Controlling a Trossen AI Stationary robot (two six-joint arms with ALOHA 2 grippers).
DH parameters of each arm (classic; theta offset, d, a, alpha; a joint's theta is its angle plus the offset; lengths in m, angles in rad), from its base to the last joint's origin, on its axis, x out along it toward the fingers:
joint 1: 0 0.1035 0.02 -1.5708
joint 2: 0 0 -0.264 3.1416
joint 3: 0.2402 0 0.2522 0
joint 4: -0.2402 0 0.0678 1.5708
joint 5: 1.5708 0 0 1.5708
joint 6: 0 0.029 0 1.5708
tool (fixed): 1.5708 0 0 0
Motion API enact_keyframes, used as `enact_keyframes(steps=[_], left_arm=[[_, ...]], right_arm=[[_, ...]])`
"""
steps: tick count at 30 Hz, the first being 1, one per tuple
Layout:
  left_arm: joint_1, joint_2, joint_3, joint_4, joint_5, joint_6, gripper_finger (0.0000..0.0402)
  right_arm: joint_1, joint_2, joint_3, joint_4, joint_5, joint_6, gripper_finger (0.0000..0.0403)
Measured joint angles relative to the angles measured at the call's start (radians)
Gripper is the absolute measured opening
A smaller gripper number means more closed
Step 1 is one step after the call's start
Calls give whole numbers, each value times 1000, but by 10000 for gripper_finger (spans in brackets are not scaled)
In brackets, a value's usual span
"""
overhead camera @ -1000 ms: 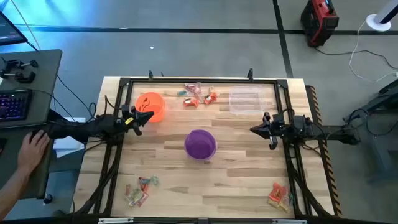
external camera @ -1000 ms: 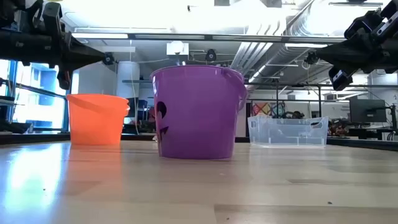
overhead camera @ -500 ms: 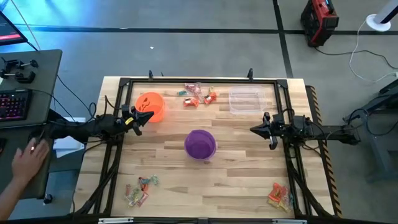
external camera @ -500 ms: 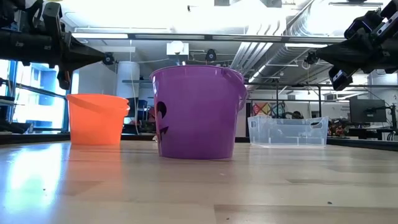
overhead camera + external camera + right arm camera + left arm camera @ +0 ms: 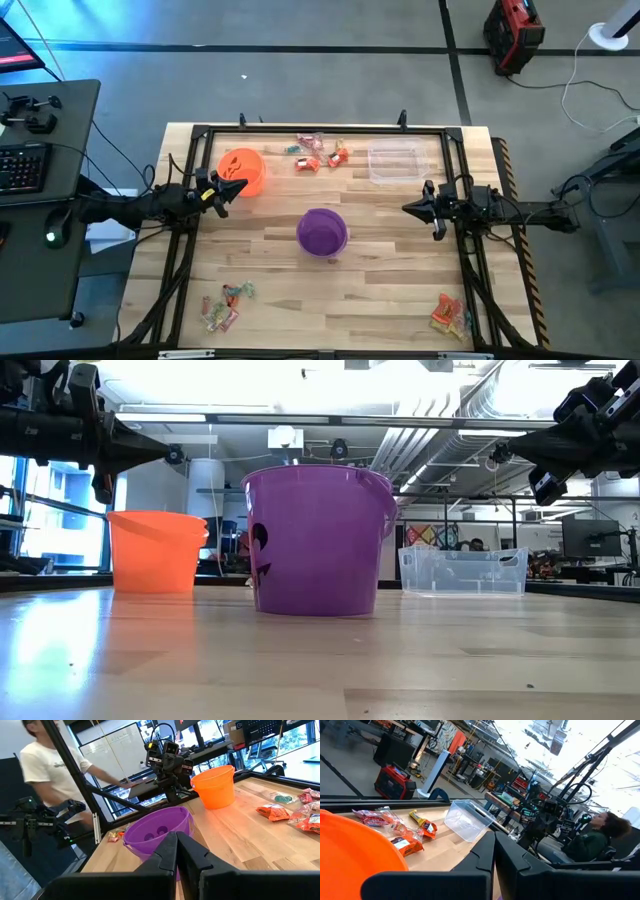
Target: Sort candy by brand, put in halloween buckets
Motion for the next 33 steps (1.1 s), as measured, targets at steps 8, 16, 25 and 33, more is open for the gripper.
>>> enact_keyframes(steps=[8, 16, 25, 33], left_arm=[[0, 0, 0, 0, 0, 0, 1], [0, 0, 0, 0, 0, 0, 1], [0, 0, 0, 0, 0, 0, 1], [0, 0, 0, 0, 0, 0, 1]], right_arm=[[0, 0, 0, 0, 0, 0, 0], [0, 0, 0, 0, 0, 0, 0], [0, 0, 0, 0, 0, 0, 0], [0, 0, 0, 0, 0, 0, 0]])
